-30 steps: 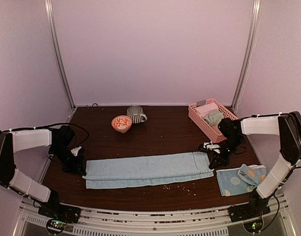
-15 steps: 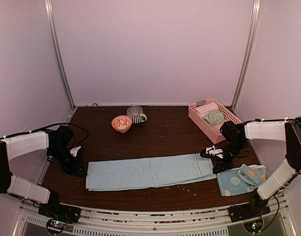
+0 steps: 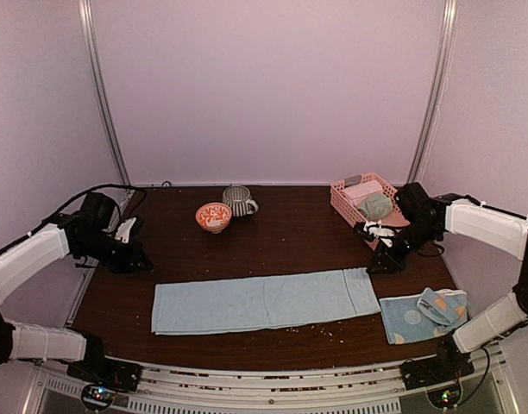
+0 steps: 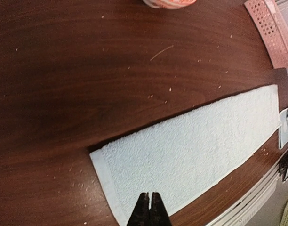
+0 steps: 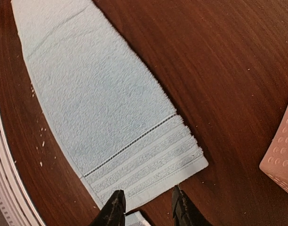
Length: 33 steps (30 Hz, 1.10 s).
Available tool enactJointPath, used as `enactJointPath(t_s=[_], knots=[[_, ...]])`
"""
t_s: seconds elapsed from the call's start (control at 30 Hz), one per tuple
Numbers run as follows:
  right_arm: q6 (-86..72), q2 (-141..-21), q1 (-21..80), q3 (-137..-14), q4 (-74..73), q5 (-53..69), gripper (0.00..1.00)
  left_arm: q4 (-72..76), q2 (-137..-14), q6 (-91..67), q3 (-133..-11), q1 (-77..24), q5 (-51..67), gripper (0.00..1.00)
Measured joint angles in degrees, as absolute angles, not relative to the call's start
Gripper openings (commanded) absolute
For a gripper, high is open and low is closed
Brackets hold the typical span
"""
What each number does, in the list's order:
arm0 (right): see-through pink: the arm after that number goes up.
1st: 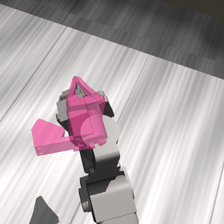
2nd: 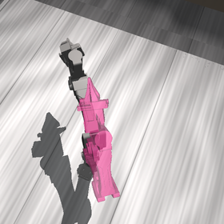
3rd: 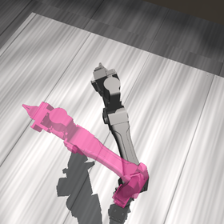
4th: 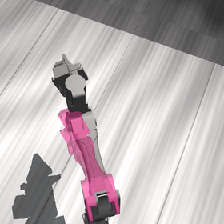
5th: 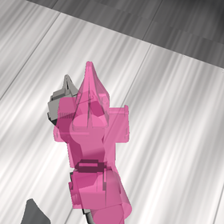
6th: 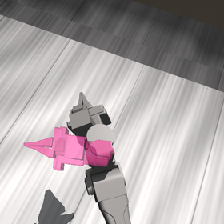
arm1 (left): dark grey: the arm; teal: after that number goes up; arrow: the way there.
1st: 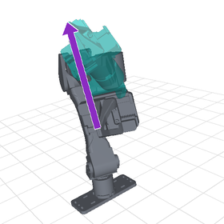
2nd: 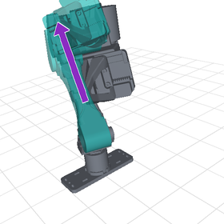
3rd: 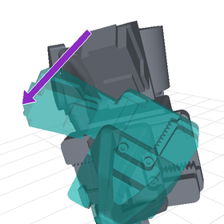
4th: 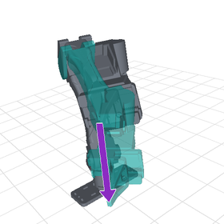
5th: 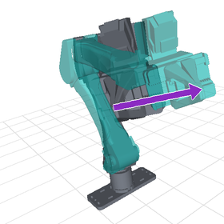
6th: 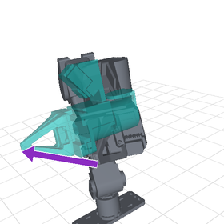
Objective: Roll the towels
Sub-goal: Move the towel to the center of the board.
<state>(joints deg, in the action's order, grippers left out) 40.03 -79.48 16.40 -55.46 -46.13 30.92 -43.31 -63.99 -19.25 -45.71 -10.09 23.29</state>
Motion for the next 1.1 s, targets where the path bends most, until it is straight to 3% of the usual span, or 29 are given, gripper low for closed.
enactJointPath(t_s=[0.3,1.1], knots=[[28.03,-90.37,18.28,-56.01,-33.56,26.13,0.20,-32.03,-69.14,-21.74,-43.57,-12.36,23.09,0.00],[23.55,-100.47,22.81,-58.04,-27.62,12.19,0.17,-25.08,-84.25,-30.20,-38.37,-18.65,14.24,0.00]])
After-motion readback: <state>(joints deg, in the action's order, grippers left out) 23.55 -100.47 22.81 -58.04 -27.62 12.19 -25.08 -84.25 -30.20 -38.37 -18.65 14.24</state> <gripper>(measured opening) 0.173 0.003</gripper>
